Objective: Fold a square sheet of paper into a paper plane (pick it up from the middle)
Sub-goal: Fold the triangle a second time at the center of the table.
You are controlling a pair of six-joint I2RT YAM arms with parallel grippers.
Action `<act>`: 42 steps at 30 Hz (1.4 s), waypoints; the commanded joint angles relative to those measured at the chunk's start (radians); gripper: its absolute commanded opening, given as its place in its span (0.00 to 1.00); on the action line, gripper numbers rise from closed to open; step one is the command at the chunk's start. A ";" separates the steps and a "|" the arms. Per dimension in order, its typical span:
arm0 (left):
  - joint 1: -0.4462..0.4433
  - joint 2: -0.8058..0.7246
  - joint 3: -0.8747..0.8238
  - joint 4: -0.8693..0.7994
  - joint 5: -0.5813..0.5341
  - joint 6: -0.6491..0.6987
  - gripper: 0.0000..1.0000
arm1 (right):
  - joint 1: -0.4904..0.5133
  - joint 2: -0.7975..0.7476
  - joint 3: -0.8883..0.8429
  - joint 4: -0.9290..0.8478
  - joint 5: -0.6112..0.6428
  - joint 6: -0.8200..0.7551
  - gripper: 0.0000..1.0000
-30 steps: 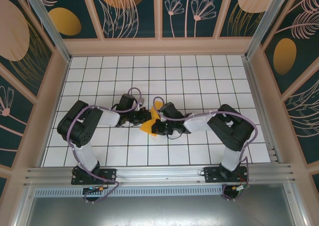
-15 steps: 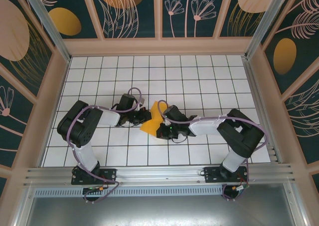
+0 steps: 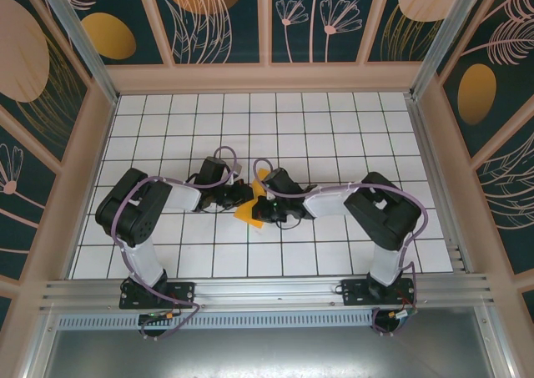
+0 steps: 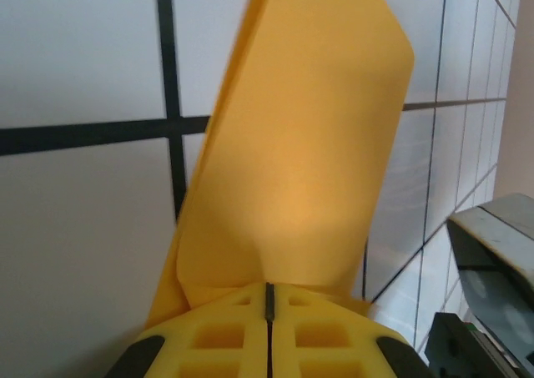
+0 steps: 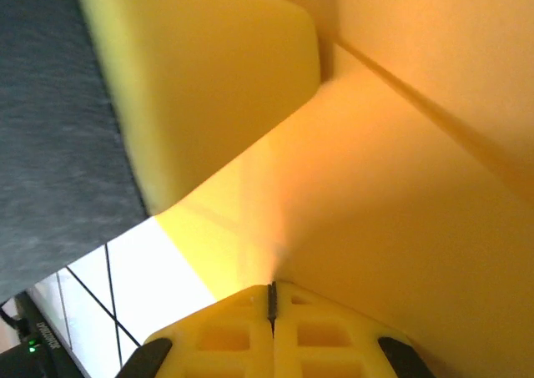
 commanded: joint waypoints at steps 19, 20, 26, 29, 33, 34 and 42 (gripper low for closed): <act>0.028 0.012 0.045 -0.074 -0.101 0.048 0.11 | 0.002 -0.007 -0.148 -0.037 -0.021 -0.012 0.00; 0.033 0.015 0.045 -0.073 -0.100 0.050 0.11 | 0.002 -0.005 -0.149 -0.037 -0.023 -0.011 0.00; 0.044 0.022 0.067 -0.075 -0.090 0.059 0.13 | 0.001 -0.003 -0.150 -0.034 -0.030 -0.015 0.00; 0.048 0.033 0.090 -0.089 -0.086 0.070 0.13 | 0.001 0.000 -0.149 -0.034 -0.032 -0.016 0.00; 0.054 0.048 0.115 -0.107 -0.084 0.078 0.14 | 0.000 0.002 -0.148 -0.030 -0.035 -0.019 0.00; 0.054 0.045 0.119 -0.111 -0.083 0.079 0.14 | 0.000 0.003 -0.146 -0.029 -0.035 -0.020 0.00; 0.054 -0.079 0.123 -0.189 -0.098 0.098 0.17 | -0.002 -0.008 -0.103 -0.080 -0.073 -0.114 0.00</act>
